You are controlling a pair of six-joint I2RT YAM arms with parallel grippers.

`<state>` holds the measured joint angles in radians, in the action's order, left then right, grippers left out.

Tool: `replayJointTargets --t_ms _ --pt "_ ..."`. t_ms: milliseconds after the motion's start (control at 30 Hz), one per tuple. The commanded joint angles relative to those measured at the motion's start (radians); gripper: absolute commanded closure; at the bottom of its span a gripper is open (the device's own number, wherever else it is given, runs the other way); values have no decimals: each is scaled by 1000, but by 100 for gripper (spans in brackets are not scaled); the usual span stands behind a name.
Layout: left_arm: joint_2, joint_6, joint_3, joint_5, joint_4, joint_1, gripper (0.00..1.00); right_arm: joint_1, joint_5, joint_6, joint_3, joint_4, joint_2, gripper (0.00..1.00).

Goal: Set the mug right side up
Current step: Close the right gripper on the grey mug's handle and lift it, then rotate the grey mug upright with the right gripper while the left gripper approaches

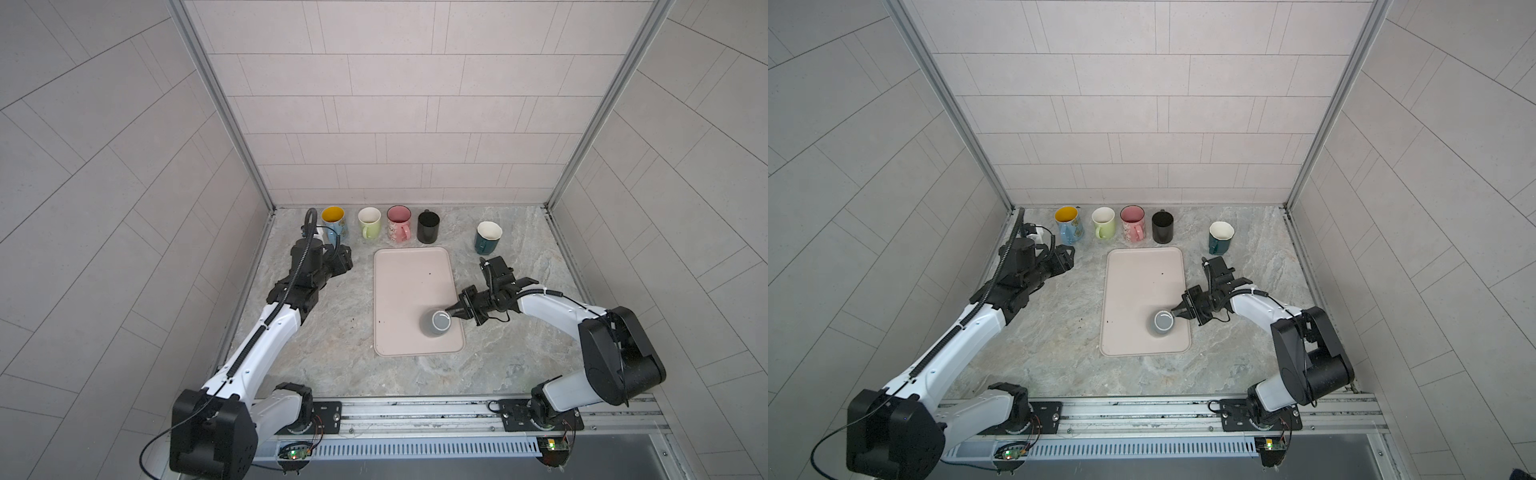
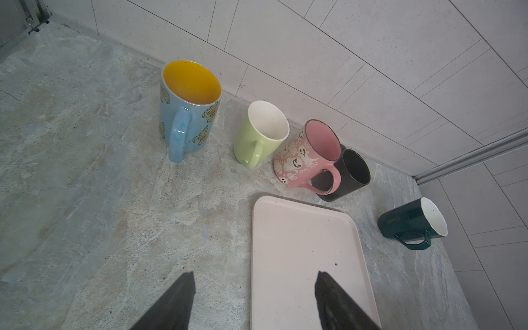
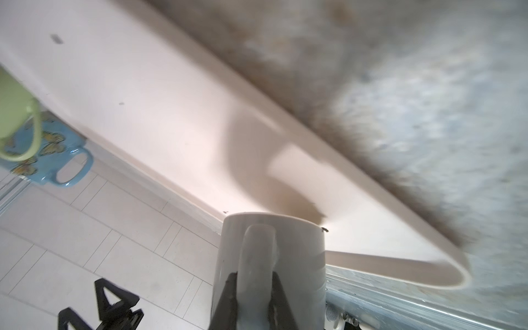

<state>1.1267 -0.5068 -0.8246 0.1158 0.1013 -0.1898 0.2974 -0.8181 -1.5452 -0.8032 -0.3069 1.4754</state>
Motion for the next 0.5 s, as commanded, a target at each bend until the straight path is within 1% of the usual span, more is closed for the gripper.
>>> replayJointTargets --t_ms 0,100,167,267,367,400,467 --pt "8 -12 -27 17 -16 6 27 2 -24 61 -78 98 -6 100" --pt "11 -14 -40 33 -13 6 27 3 -26 110 -112 159 -3 100" --pt "13 -17 -50 46 -12 6 27 3 -19 166 -143 168 -2 100" --pt "17 -30 -75 76 -7 8 28 18 13 296 -203 176 -8 100" --pt "29 -67 -117 157 -12 9 28 67 65 469 -284 179 -17 100" --pt "40 -80 -137 198 -13 10 28 91 92 533 -313 175 -22 100" --pt "65 -106 -180 272 -11 10 29 128 127 620 -334 217 -32 100"
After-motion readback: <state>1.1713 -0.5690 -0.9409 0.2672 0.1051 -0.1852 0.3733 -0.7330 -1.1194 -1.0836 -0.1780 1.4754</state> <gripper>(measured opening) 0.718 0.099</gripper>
